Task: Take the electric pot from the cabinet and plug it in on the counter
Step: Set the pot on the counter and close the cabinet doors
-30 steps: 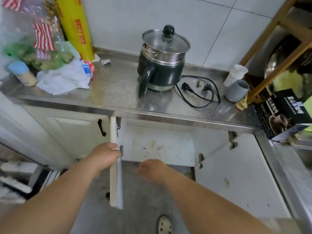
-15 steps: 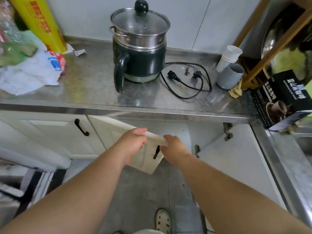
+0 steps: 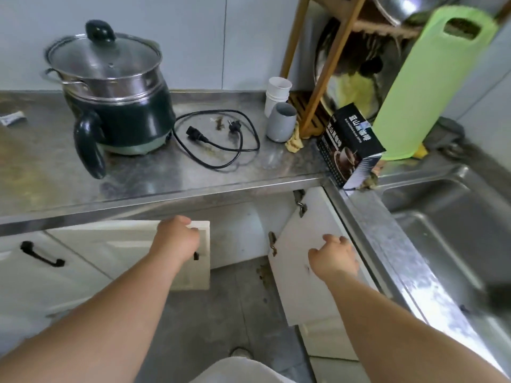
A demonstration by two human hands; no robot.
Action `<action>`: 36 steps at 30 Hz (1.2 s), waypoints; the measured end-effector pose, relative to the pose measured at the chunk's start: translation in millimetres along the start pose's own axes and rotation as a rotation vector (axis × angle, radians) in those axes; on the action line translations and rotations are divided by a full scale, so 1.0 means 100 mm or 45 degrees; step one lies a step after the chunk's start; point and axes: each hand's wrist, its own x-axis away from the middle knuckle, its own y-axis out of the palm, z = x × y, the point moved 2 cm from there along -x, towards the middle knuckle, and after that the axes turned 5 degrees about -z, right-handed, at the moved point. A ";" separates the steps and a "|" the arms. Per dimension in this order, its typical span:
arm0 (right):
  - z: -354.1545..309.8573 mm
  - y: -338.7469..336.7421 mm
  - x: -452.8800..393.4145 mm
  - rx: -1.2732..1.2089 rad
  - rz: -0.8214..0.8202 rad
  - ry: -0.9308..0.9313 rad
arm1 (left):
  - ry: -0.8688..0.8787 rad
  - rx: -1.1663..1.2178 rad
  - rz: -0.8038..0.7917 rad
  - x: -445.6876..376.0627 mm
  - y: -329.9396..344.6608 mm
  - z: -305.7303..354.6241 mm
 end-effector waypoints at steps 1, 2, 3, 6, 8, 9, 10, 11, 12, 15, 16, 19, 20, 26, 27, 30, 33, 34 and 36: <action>0.11 -0.05 -0.01 0.014 0.004 0.062 | 0.040 -0.014 -0.022 0.05 0.10 0.10; 0.19 -0.07 -0.02 0.017 -0.010 0.115 | 0.090 -0.044 -0.076 0.10 0.20 0.18; 0.26 -0.09 -0.03 0.013 -0.032 0.157 | 0.148 -0.083 -0.142 0.15 0.31 0.24; 0.33 -0.06 -0.07 0.056 -0.095 0.176 | 0.231 -0.167 -0.293 0.28 0.54 0.33; 0.29 -0.06 -0.10 0.123 -0.114 0.190 | 0.206 -0.145 -0.370 0.31 0.60 0.29; 0.27 -0.07 -0.12 0.125 -0.121 0.215 | 0.189 -0.131 -0.383 0.33 0.60 0.27; 0.24 -0.09 -0.15 0.116 -0.116 0.245 | 0.172 -0.108 -0.385 0.33 0.59 0.24; 0.22 -0.11 -0.16 0.099 -0.101 0.273 | 0.153 -0.075 -0.381 0.32 0.56 0.21; 0.21 -0.12 -0.18 0.079 -0.084 0.294 | 0.134 -0.041 -0.370 0.32 0.53 0.18; 0.15 -0.12 -0.22 0.015 -0.063 0.296 | 0.080 0.046 -0.319 0.29 0.41 0.10; 0.15 -0.12 -0.23 -0.019 -0.070 0.295 | 0.070 0.056 -0.312 0.28 0.38 0.08; 0.06 -0.05 -0.27 -0.271 -0.171 0.191 | 0.049 0.087 -0.276 0.25 0.30 0.05; 0.00 -0.01 -0.26 -0.384 -0.228 0.161 | 0.050 0.099 -0.260 0.25 0.28 0.06; -0.66 0.39 -0.24 -0.784 -0.542 0.097 | -0.014 0.180 -0.167 0.26 0.06 -0.07; -0.78 0.45 -0.22 -0.838 -0.594 0.100 | -0.032 0.190 -0.151 0.27 0.01 -0.10; -1.15 0.58 -0.14 -1.045 -0.770 0.085 | -0.106 0.256 -0.100 0.29 -0.16 -0.22; -1.50 0.62 -0.03 -1.231 -0.954 0.037 | -0.173 0.347 -0.044 0.33 -0.29 -0.34; -1.60 0.61 0.00 -1.275 -0.982 0.010 | -0.181 0.371 -0.021 0.33 -0.32 -0.37; -1.76 0.60 0.03 -1.359 -1.009 0.004 | -0.197 0.419 0.008 0.36 -0.37 -0.42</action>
